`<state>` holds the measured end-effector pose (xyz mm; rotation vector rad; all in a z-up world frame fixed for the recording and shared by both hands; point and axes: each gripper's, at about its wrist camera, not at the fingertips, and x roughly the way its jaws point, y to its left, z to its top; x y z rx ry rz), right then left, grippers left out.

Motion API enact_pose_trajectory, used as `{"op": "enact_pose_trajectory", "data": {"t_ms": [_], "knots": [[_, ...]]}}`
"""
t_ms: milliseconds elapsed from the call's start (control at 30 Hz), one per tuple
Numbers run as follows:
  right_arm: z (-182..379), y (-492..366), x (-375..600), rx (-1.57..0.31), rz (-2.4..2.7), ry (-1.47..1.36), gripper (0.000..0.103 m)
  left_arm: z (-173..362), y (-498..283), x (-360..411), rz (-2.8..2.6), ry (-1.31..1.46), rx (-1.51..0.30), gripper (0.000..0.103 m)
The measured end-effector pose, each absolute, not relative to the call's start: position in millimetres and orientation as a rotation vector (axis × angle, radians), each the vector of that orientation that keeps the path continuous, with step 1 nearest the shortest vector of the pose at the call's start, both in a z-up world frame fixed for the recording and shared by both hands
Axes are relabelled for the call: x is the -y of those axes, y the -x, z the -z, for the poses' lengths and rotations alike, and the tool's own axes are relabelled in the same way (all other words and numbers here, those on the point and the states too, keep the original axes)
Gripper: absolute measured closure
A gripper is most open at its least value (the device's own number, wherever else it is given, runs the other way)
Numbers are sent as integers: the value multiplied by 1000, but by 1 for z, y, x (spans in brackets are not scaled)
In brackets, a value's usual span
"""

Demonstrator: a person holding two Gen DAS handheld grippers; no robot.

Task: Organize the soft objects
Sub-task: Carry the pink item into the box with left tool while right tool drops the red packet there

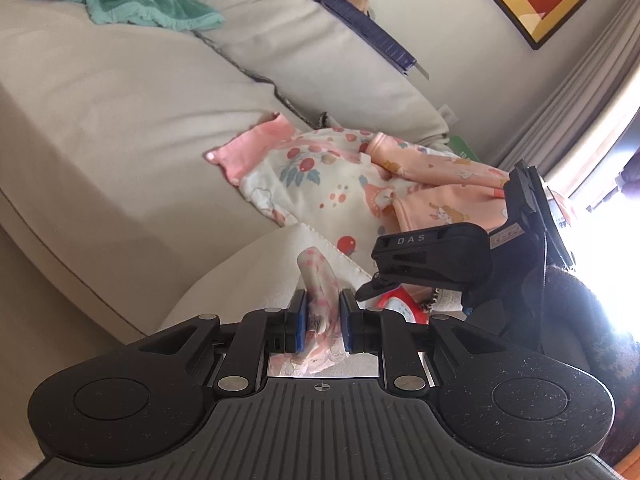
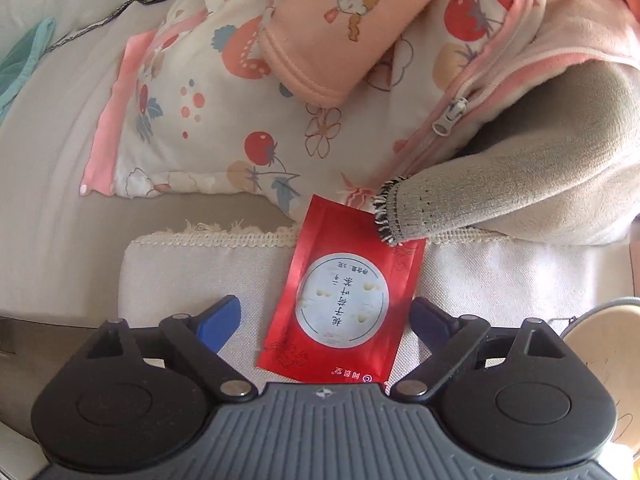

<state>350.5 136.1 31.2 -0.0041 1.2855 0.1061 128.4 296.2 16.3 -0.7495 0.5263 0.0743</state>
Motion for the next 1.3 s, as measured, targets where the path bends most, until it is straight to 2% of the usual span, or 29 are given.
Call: {"op": "enact_pose_trajectory", "data": {"t_ms": [33,100,267,500,767,1000,1300], "knots": [[-32,-349,-138,-1276,-118,13,19,-16,-129,-296,-74,751,-528,83],[-34,-345,-141,-1263,-137,21,32,-16,-129,-297,-75,752,-529,83],[-39,-337,-145,-1256,-162,51,49,-16,-129,-297,-74,752,-531,83],[-56,-325,-144,-1264,-237,47,52,-15,-129,-295,-62,749,-537,83],[-137,-292,-122,-1181,-435,29,52,-30,-140,-272,-38,632,-591,83],[-221,-247,-44,-1024,-564,-54,52,-103,-136,-219,4,429,-559,83],[-272,-183,118,-852,-500,-104,52,-197,-120,-85,265,247,-526,83]]}}
